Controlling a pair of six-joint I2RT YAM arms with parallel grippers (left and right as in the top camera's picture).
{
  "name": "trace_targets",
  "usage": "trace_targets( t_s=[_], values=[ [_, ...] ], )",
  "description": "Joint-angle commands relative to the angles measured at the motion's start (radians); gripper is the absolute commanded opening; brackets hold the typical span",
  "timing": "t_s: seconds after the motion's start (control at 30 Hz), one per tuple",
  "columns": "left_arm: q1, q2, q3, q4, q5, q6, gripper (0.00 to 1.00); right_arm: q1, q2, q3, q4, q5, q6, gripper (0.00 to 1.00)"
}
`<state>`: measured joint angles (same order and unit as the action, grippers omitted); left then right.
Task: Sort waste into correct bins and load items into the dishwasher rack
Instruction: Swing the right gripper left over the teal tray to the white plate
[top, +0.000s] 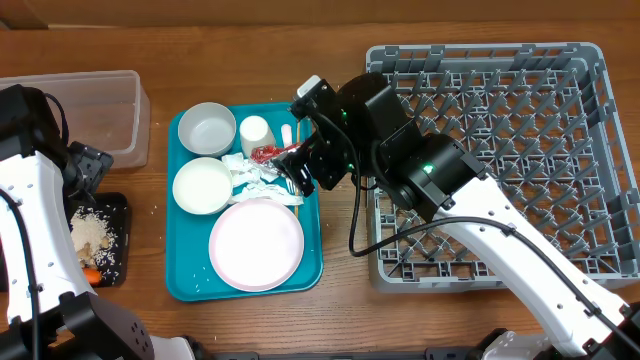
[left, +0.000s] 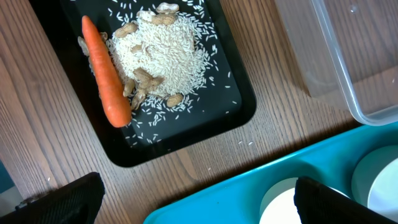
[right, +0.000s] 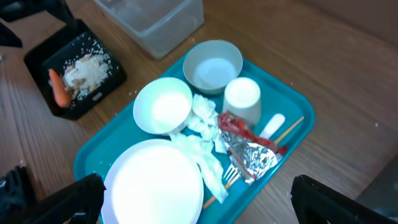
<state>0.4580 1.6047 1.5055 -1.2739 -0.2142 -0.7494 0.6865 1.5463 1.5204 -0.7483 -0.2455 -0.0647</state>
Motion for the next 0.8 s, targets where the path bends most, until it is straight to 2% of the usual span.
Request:
trace_targets(
  t_s=[0.0, 0.13, 0.37, 0.77],
  values=[
    [0.0, 0.002, -0.004, 0.0, -0.014, -0.014, 1.0, -0.001, 0.018, 0.04, -0.016, -0.042, -0.018, 1.0],
    [0.0, 0.002, -0.004, 0.0, -0.014, -0.014, 1.0, 0.008, 0.085, 0.039, -0.074, -0.044, -0.005, 1.0],
    [0.0, 0.002, -0.004, 0.0, -0.014, -0.014, 1.0, 0.064, 0.285, 0.039, -0.095, -0.018, 0.191, 1.0],
    [0.0, 0.002, -0.004, 0.0, -0.014, -0.014, 1.0, 0.209, 0.386, 0.039, -0.097, -0.045, 0.215, 1.0]
  ],
)
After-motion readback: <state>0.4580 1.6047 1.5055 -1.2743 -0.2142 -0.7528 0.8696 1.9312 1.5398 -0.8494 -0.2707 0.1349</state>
